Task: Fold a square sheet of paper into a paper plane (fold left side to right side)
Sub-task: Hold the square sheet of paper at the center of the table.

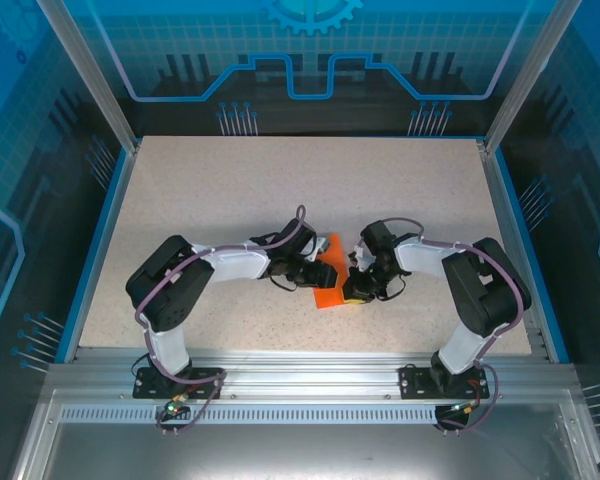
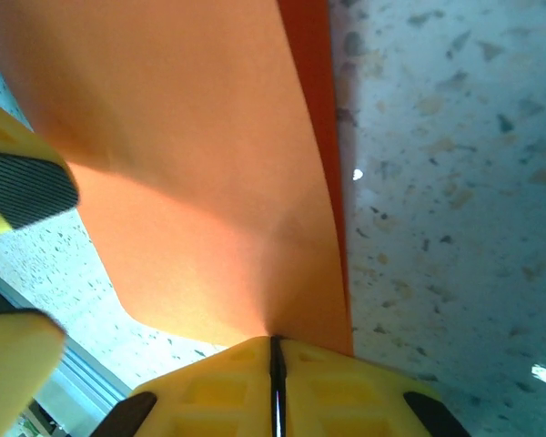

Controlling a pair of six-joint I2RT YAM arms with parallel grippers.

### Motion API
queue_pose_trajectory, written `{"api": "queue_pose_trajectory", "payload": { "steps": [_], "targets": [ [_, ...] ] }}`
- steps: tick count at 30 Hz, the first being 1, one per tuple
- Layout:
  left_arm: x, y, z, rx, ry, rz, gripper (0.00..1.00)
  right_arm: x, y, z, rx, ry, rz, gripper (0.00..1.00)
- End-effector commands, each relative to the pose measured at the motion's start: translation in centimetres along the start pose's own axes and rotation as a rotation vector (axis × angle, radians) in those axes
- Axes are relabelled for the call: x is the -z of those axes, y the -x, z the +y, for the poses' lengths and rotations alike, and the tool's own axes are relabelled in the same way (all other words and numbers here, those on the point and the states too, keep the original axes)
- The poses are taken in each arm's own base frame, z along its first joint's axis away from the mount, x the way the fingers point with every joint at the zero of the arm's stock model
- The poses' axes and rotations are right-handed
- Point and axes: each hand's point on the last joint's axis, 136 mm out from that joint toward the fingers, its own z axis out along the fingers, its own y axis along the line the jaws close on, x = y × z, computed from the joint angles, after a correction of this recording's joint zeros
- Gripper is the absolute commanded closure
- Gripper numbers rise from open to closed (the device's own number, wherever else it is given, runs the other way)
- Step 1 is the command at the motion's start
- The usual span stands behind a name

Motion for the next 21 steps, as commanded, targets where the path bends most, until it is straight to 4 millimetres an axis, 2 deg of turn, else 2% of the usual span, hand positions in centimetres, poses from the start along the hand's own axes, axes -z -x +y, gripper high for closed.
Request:
{"api": "queue_pose_trajectory", "payload": {
  "steps": [1, 3, 8, 16, 21],
  "targets": [
    [0.7, 1.2, -0.4, -0.027, 0.002, -0.017, 0.53, -0.4, -1.4, -3.9, -0.059, -0.152, 0.042, 0.9],
    [0.4, 1.6, -0.4, -0.038, 0.004, -0.019, 0.53, -0.6, -1.3, -4.0, -0.06, -0.152, 0.044, 0.9],
    [-0.3, 2.0, 1.3, -0.019, 0.034, -0.011, 0.54, -0.8, -1.3, -4.4, -0.063, -0.168, 0.056, 0.9],
    [-0.5, 2.8, 3.8, 0.012, 0.1, -0.009, 0.53, -0.6, -1.7, -5.3, -0.063, -0.226, 0.068, 0.9],
    [-0.2, 4.1, 5.0, 0.051, 0.134, -0.024, 0.52, -0.5, -2.0, -5.9, -0.057, -0.253, 0.085, 0.9]
  ]
}}
